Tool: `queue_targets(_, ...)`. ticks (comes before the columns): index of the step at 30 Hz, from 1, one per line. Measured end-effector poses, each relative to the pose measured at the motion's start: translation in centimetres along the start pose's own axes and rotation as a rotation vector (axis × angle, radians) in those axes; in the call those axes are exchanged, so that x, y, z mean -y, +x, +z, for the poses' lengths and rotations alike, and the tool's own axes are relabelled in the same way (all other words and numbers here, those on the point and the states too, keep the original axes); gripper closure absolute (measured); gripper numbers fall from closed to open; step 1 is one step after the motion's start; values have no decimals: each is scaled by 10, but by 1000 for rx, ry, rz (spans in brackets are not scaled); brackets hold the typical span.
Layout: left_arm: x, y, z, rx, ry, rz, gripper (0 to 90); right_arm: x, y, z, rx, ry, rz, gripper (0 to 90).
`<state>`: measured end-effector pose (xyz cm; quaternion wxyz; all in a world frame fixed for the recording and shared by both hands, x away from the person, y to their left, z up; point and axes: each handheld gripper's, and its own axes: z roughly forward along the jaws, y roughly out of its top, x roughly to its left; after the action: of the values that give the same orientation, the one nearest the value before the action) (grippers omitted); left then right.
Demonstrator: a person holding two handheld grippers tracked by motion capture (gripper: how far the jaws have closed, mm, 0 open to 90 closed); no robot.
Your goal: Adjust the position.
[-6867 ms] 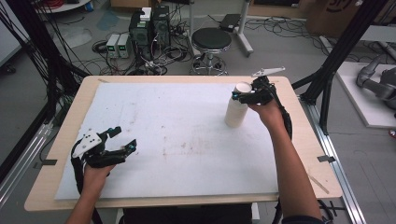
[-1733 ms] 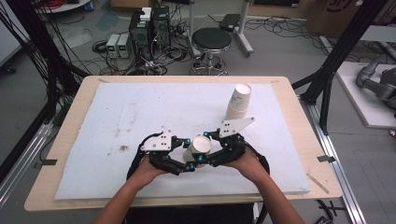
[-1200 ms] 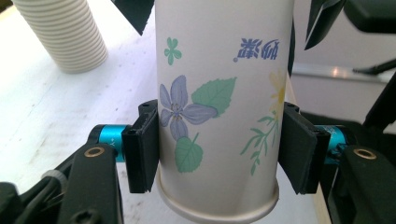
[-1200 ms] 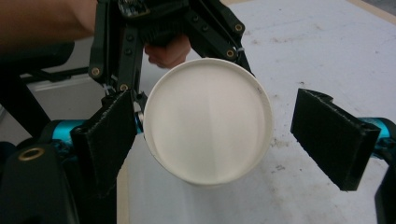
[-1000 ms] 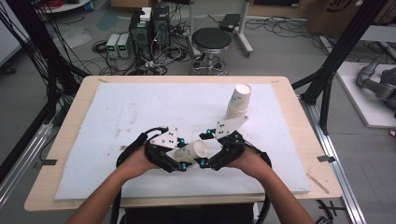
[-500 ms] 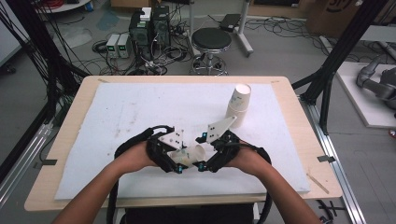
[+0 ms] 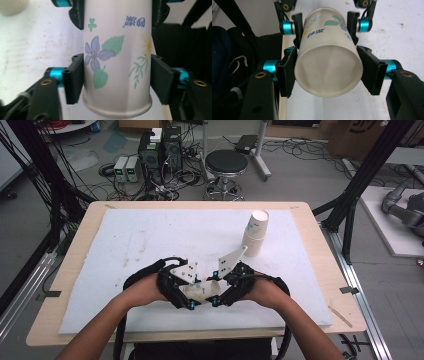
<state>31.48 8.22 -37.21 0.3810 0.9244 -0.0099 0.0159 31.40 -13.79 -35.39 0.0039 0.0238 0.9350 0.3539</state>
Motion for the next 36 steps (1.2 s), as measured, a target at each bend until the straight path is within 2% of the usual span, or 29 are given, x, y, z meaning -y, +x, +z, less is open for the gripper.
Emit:
queue_targets(2,5,0,-3,-13,-85,-38,203,2,-1,-2,-4,-7,10,377)
queue_targets(3,9,0,-6,-17,-143,-60,161,3,-1,-3,0,-12,10,377)
queue_targets(4,13,0,-10,-20,-203,-82,165,5,-1,-4,6,-20,15,377)
queue_targets(9,31,-3,-18,-61,-354,-151,166,17,-2,-13,28,-77,40,377)
queue_targets(13,42,-5,-22,-75,-473,-182,166,26,-1,-17,39,-126,58,377)
queue_targets(14,44,-4,-22,-81,-482,-184,166,29,-1,-17,41,-138,61,377)
queue_targets(15,46,-5,-23,-95,-514,-193,166,31,-1,-18,44,-147,62,377)
queue_targets(16,46,-5,-23,-95,-514,-193,164,34,0,-18,45,-168,69,377)
queue_targets(17,48,-6,-23,-99,-551,-200,163,36,0,-18,50,-179,75,377)
queue_targets(21,52,-8,-22,-118,-587,-207,163,47,3,-20,62,-235,89,377)
queue_targets(26,54,-10,-18,-109,-619,-216,163,62,6,-21,62,-321,119,377)
queue_targets(32,53,-11,-14,-101,-617,-211,163,73,7,-18,62,-360,129,377)
queue_targets(36,51,-11,-6,-85,-599,-198,162,74,6,-16,54,-379,128,377)
